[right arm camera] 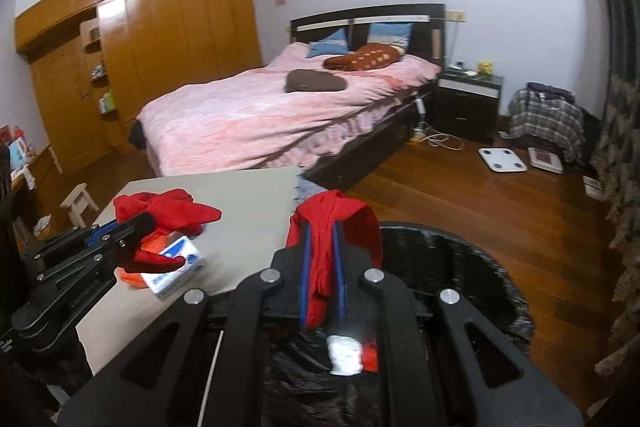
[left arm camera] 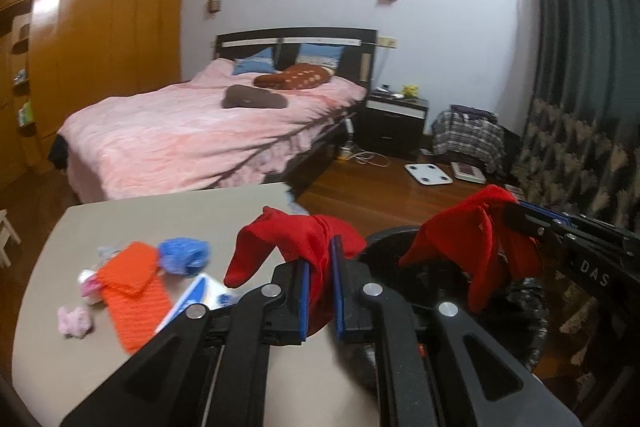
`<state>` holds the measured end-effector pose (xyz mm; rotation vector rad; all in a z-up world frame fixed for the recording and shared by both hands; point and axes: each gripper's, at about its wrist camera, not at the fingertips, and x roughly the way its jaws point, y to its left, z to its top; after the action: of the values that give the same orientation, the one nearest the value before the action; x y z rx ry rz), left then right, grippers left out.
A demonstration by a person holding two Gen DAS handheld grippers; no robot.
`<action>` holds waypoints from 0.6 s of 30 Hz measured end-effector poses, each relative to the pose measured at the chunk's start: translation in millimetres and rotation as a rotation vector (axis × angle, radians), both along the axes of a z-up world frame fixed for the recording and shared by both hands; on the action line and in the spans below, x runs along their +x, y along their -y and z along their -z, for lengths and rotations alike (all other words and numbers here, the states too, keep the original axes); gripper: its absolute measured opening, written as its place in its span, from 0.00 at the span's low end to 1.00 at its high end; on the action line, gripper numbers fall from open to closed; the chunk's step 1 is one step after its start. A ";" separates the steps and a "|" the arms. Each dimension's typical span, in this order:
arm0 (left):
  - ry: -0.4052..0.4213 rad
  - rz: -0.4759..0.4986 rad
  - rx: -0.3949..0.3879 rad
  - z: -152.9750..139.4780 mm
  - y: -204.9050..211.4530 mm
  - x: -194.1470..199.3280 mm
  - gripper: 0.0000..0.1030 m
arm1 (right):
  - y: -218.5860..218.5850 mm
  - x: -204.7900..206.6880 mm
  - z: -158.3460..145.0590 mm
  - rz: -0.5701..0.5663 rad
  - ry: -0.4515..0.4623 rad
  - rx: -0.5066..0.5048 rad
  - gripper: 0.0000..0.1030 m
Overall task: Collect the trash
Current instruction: 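Carry both red cloths over the bin and open both grippers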
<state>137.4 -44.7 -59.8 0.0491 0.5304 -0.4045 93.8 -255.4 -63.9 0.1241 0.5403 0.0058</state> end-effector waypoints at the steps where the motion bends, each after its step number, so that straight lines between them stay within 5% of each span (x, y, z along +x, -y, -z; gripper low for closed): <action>1: -0.004 0.019 0.000 0.7 8.3 -0.7 0.09 | 4.6 -1.6 0.7 0.011 0.000 -0.001 0.09; 18: -0.056 0.216 0.031 26.6 109.0 2.5 0.10 | 76.7 -30.1 39.9 0.176 -0.066 0.011 0.13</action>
<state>139.9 -153.7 -86.4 0.1258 0.5890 -0.6096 63.7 -332.1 -103.8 0.1826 0.5938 -0.1671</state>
